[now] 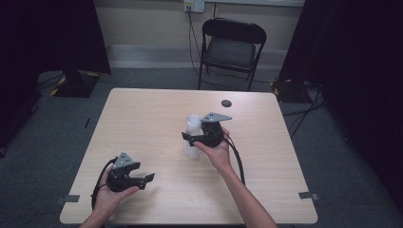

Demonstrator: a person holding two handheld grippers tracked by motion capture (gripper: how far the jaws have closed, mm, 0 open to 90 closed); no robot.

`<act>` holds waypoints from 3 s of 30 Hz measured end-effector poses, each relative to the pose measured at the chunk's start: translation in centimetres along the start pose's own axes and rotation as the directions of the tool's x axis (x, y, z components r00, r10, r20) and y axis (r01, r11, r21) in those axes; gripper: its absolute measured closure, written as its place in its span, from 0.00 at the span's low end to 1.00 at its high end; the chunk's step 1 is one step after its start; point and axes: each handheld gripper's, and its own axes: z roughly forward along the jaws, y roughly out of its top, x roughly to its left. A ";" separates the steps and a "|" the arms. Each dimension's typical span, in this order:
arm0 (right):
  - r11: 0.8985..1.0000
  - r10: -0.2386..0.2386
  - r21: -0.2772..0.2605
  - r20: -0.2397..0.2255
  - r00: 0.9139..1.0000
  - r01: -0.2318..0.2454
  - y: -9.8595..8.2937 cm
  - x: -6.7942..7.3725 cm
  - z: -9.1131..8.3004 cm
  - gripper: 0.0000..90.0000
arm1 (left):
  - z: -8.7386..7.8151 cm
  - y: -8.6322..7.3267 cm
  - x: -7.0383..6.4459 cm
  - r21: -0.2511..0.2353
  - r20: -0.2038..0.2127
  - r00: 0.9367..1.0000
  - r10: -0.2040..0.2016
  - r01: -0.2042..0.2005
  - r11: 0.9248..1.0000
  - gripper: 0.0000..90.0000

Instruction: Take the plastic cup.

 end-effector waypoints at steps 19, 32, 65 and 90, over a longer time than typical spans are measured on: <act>1.000 -0.016 -0.005 -0.022 1.000 0.016 0.5 0.2 -0.2 0.32 | 0.2 0.0 -0.1 0.000 0.000 1.000 -0.009 0.009 1.000 0.27; 0.999 -0.020 -0.034 -0.016 1.000 0.019 1.6 0.4 -0.8 0.32 | 0.0 0.0 0.1 -0.015 -0.023 1.000 -0.020 0.019 1.000 0.27; 0.996 -0.021 -0.090 -0.029 0.999 0.018 4.3 0.5 -2.2 0.33 | -0.1 0.1 0.0 -0.034 0.014 1.000 -0.010 0.010 0.999 0.39; 0.990 -0.004 -0.139 -0.023 1.000 0.000 6.9 0.6 -4.1 0.36 | 0.1 -0.1 0.0 0.002 0.020 1.000 -0.013 0.013 1.000 0.33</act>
